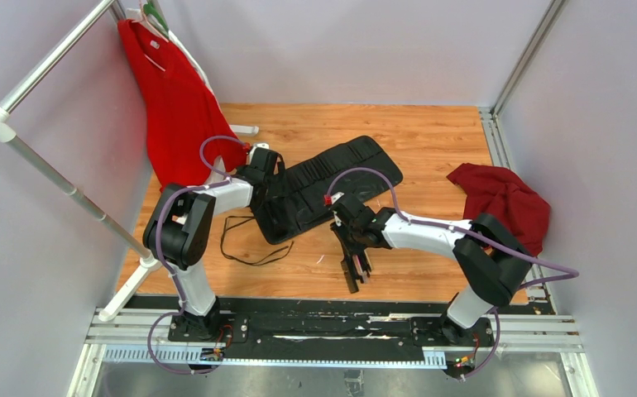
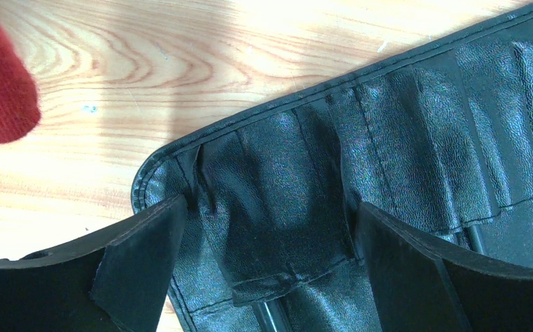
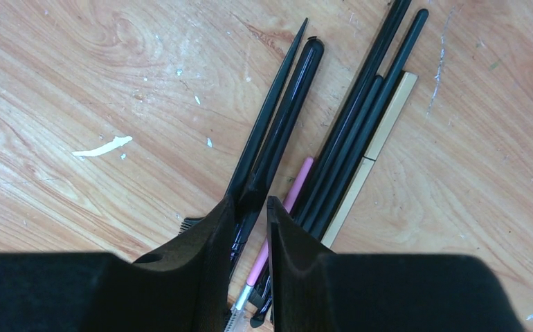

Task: Organize the makeup
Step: Pick up the makeup brush from the center of the board.

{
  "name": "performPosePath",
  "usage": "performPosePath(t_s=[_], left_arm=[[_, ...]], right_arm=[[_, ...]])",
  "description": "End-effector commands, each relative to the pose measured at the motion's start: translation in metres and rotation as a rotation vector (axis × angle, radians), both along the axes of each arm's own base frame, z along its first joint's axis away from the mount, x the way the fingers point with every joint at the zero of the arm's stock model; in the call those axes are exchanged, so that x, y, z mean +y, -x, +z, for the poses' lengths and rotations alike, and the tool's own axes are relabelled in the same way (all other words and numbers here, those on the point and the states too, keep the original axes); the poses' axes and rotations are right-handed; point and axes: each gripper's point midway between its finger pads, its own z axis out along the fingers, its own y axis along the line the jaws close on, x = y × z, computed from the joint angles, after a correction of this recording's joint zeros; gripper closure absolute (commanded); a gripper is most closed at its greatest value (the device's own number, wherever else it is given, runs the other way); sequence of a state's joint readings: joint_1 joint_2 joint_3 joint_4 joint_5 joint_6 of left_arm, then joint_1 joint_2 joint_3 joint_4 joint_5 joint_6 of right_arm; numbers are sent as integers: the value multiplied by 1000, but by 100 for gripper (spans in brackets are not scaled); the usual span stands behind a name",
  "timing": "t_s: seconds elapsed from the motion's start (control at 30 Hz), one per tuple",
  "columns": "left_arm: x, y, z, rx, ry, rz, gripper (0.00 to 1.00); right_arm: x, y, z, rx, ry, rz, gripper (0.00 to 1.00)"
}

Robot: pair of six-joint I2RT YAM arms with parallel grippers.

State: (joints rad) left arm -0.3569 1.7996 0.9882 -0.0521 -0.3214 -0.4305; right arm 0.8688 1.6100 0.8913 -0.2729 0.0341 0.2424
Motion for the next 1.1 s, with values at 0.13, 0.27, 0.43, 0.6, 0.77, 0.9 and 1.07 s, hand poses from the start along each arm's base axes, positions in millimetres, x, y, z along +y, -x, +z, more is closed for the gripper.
performPosePath(t_s=[0.13, 0.27, 0.43, 0.6, 0.77, 0.9, 1.07], left_arm=[[6, 17, -17, 73, -5, 5, 2], [5, 17, -17, 73, -4, 3, 2], [5, 17, -17, 73, -3, 2, 2], [5, 17, -17, 73, -3, 1, 2], [5, 17, -17, 72, -3, 2, 2], [5, 17, -17, 72, -3, 2, 2], [5, 17, -17, 73, -3, 2, 2]], right_arm=[[-12, 2, -10, 22, 40, -30, 76], [-17, 2, -6, 10, 51, -37, 76], [-21, 2, -5, 5, 62, -42, 76], [-22, 4, -8, 13, 69, -45, 76], [-25, 7, -12, 26, 75, -51, 76], [-25, 10, -11, 31, 63, -54, 77], [-26, 15, -20, 60, 64, -60, 80]])
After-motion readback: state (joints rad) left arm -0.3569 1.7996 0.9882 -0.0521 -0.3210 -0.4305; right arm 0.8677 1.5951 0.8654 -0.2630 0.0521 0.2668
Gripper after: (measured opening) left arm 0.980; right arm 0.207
